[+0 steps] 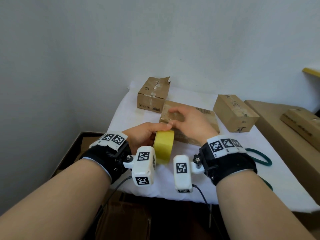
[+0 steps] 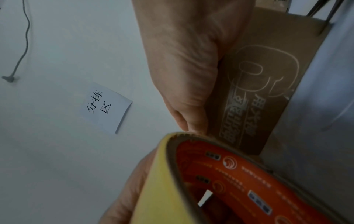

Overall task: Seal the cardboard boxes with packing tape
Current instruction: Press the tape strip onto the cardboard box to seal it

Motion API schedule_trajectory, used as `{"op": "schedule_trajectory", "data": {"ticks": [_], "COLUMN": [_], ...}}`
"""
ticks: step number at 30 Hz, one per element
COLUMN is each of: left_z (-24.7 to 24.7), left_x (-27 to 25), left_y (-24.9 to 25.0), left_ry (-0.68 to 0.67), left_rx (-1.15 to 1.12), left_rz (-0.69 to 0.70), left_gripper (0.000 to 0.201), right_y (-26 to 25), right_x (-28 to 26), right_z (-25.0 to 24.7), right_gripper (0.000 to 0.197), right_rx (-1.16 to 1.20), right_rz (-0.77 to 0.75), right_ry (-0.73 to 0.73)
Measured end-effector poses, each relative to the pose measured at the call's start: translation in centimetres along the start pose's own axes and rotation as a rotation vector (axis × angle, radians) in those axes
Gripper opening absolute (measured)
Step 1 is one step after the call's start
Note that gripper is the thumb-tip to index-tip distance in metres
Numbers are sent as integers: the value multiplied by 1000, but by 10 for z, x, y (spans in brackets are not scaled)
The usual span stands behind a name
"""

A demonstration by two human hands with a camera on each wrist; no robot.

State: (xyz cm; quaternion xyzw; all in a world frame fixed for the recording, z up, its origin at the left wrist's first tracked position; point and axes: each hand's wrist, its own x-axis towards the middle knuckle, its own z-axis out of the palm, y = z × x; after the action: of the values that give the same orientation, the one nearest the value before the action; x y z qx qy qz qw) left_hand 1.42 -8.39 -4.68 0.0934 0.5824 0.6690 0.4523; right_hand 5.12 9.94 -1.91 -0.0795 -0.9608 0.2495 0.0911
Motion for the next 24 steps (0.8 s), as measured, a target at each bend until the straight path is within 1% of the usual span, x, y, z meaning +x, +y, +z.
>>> {"op": "schedule_trajectory", "data": {"ticks": [2,4,6,8,10,12,14,16,18,21,24], "left_z": [0,0,0,2,4,6,8,9,11,15,20], "left_x": [-1,-2,-3,-5,-6,-8,-9,-11,-12,-14,-16], "left_y": [1,2,3,4,6,7,7,8,8,9,9], "left_ry": [6,4,9,20,34,45,51,52,46,61,69], "left_rx": [4,1,0,8,17,18,18,13,16,11,6], "left_rz": [-19,-34,-37,-40,-40,-50,-57,-58,-48,-37,-39], "left_gripper": [73,70,67,63,60,58,53,43,34,27,16], "right_y": [0,1,5,13,21,27,30,33,40,49,62], "right_x": [-2,-7,-10,-12,-16,-22,-28,-33,-39,-45,-51], "right_z": [-5,-12,-19,-28,-38,-47,-51,-53,-56,-64,-73], "right_gripper": [42,37,26,17,13,11,12,15,18,23,18], "right_rx": [103,265,371,406,391,379,383,334,310,313,233], "right_rz": [-2,1,23,57,105,142,173,215,274,374,473], "right_ry": [-17,-20,50,167,253,283,271,260,251,254,206]}}
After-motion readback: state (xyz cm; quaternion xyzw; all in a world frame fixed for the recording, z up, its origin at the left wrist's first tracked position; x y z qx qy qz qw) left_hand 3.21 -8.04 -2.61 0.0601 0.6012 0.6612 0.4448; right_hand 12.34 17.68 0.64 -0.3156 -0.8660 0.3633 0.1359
